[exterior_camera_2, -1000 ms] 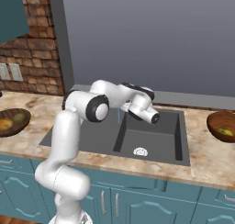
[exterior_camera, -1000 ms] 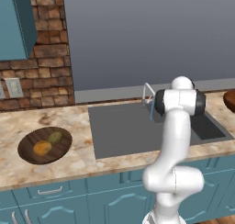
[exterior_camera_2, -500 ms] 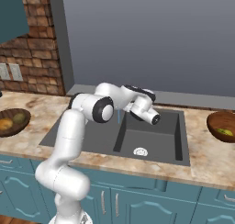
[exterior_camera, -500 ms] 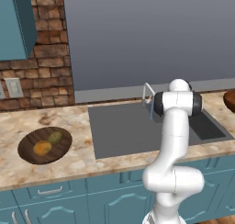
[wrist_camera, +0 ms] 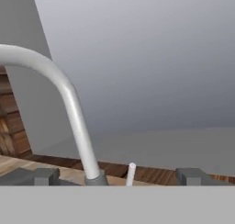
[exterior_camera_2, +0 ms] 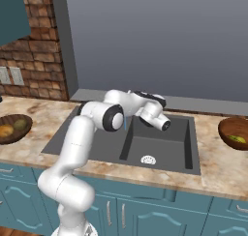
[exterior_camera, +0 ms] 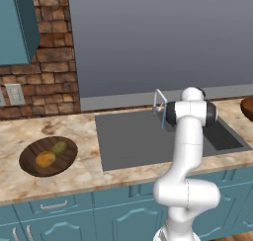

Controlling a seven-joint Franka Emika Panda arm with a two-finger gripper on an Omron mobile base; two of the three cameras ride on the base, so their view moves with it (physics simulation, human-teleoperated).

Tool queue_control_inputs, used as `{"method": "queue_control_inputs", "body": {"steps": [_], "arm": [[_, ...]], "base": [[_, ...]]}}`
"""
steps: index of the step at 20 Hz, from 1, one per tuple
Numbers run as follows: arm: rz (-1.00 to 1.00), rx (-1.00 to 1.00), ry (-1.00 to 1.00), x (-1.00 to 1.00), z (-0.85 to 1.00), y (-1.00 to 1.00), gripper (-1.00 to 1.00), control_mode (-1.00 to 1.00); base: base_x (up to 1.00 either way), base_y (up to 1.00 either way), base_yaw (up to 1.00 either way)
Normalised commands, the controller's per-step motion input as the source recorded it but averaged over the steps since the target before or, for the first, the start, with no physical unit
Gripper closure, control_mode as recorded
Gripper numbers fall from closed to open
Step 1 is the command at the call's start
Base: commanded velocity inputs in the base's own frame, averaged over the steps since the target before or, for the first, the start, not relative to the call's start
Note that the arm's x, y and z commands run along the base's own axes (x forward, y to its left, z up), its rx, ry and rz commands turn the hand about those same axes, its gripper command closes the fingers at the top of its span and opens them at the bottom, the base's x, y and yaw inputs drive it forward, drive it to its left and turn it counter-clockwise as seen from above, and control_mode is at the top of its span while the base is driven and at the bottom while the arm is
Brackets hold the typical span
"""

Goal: Pick the potatos from the sink and place them in one bowl. Place the pear in the other bowl. Then turn off the sink faucet.

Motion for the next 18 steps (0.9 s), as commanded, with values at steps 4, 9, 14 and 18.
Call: {"method": "queue_control_inputs", "body": {"steps": [4, 9, 14, 18], "arm": [[0.0, 0.04, 0.0, 0.12, -0.03, 0.0, -1.0, -1.0], [0.0, 0.01, 0.0, 0.11, -0.11, 0.01, -1.0, -1.0], [-0.02, 0.0, 0.0, 0.22, -0.14, 0.05, -1.0, -1.0], [-0.02, 0.01, 0.0, 0.16, -0.11, 0.01, -1.0, -1.0]], "base": [[0.0, 0.0, 0.0], [0.0, 0.0, 0.0], [0.0, 0.0, 0.0], [0.0, 0.0, 0.0]]}}
